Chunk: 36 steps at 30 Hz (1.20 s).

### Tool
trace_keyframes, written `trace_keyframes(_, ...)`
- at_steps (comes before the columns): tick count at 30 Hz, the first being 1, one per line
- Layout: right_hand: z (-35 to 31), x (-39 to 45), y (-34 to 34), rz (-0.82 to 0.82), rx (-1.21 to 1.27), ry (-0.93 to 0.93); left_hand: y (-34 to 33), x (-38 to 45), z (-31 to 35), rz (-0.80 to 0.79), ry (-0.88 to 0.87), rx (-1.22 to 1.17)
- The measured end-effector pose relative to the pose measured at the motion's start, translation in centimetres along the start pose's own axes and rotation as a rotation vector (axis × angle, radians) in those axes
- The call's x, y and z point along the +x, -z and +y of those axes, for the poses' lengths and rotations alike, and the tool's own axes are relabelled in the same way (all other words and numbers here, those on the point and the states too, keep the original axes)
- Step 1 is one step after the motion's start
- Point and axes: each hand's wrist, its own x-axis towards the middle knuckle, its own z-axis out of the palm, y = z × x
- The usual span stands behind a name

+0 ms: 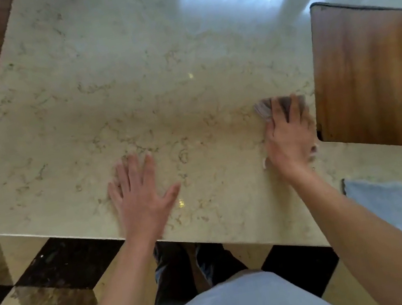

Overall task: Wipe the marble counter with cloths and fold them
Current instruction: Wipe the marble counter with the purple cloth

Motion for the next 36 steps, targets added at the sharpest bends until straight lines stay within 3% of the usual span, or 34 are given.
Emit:
trace_keyframes(3,-6.8,2.1,-0.6,-0.026,0.070,0.029,-0.5,0.0,-0.4,0.019,-0.008,0.070)
trace_keyframes(6,-11.5,0.0,-1.7,-0.054,0.137,0.349,-0.9,0.1,-0.4,0.054,-0.021,0.057)
trace_keyframes(8,-11.0,-5.4,-2.6,-0.021,0.141,0.565,-1.1,0.1,-0.5,0.065,-0.033,0.053)
trace_keyframes(10,-6.8,-11.1,-2.7,-0.034,0.114,0.622,-1.2,0.0,-0.7,0.072,-0.031,0.060)
trace_keyframes(12,-0.7,-12.5,-1.9,-0.004,0.101,0.472,-1.2,-0.1,-0.6,0.050,-0.029,0.075)
trace_keyframes(14,3.2,-9.8,-1.0,0.033,0.090,0.148,-1.1,-0.1,-0.5,0.035,-0.024,0.082)
trace_keyframes(16,3.2,-6.1,-0.8,0.069,0.047,-0.123,-0.8,0.0,-0.4,0.025,-0.022,0.081)
trace_keyframes(18,0.0,-4.2,-1.1,0.094,0.037,-0.234,-0.8,0.0,-0.4,0.024,-0.024,0.075)
trace_keyframes(21,-5.6,-8.3,-2.7,0.126,0.055,-0.076,-0.2,-0.1,-0.4,0.020,-0.044,0.024)
trace_keyframes(24,-9.5,-17.6,-3.2,0.014,0.075,0.318,1.5,0.3,-2.1,0.050,-0.086,-0.051)
trace_keyframes(26,-8.3,-20.3,-2.8,-0.046,0.060,0.497,2.8,1.1,-5.1,0.090,-0.070,-0.055)
trace_keyframes(28,-6.0,-18.3,-2.2,-0.049,0.051,0.339,3.9,1.8,-8.7,0.119,-0.041,-0.027)
trace_keyframes(31,-6.8,-10.5,-2.2,0.051,0.044,-0.239,4.6,3.0,-13.3,0.108,-0.091,0.030)
trace_keyframes(32,-9.0,-8.0,-2.6,0.085,0.063,-0.325,4.6,3.4,-14.8,0.095,-0.105,0.066)
trace_keyframes(34,-13.3,-4.6,-3.2,0.083,0.077,-0.286,4.2,3.8,-15.5,0.076,-0.131,0.113)
trace_keyframes(36,-17.5,-4.8,-4.1,0.013,0.071,-0.062,3.7,3.9,-14.9,0.094,-0.145,0.125)
